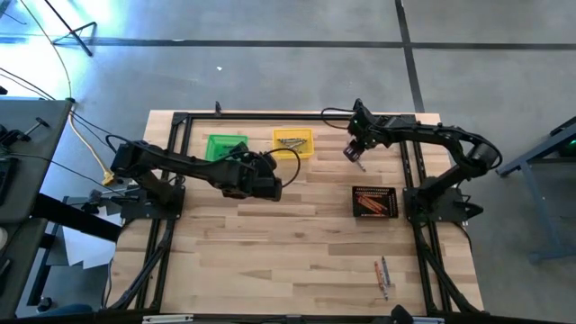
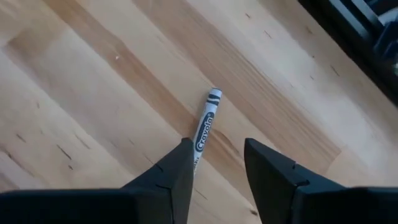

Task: Sort crayons
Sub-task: Put the gray crayon into the yellow bin

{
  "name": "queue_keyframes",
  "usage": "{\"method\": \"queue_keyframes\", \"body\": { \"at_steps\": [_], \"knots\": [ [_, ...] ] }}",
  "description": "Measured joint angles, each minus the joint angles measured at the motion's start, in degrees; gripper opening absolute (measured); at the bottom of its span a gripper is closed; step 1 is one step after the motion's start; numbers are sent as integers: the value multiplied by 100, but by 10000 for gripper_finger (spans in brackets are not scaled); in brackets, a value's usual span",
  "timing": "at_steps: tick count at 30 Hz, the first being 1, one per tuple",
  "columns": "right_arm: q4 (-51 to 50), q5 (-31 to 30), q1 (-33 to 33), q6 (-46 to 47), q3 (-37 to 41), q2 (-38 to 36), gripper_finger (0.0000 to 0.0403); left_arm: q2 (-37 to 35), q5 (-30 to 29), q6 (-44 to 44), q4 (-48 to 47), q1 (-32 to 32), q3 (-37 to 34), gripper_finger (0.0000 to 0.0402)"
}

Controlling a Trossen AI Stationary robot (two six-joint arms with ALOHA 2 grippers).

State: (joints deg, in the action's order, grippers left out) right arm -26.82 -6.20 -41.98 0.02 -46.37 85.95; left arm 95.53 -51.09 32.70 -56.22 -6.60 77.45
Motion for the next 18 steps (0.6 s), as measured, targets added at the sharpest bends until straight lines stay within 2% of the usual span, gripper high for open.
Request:
{"method": "queue_keyframes", "body": {
  "at_steps": [8, 11, 18],
  "knots": [
    [173, -136, 0, 899, 0, 150, 138, 0, -2, 9, -1, -19, 0, 115],
    [298, -417, 39, 900, 0, 429, 138, 3, -64, 6, -1, -19, 0, 115],
    [489, -458, 37, 919, -48, 869, 138, 4, -109, -127, -1, -19, 0, 115]
  ]
}}
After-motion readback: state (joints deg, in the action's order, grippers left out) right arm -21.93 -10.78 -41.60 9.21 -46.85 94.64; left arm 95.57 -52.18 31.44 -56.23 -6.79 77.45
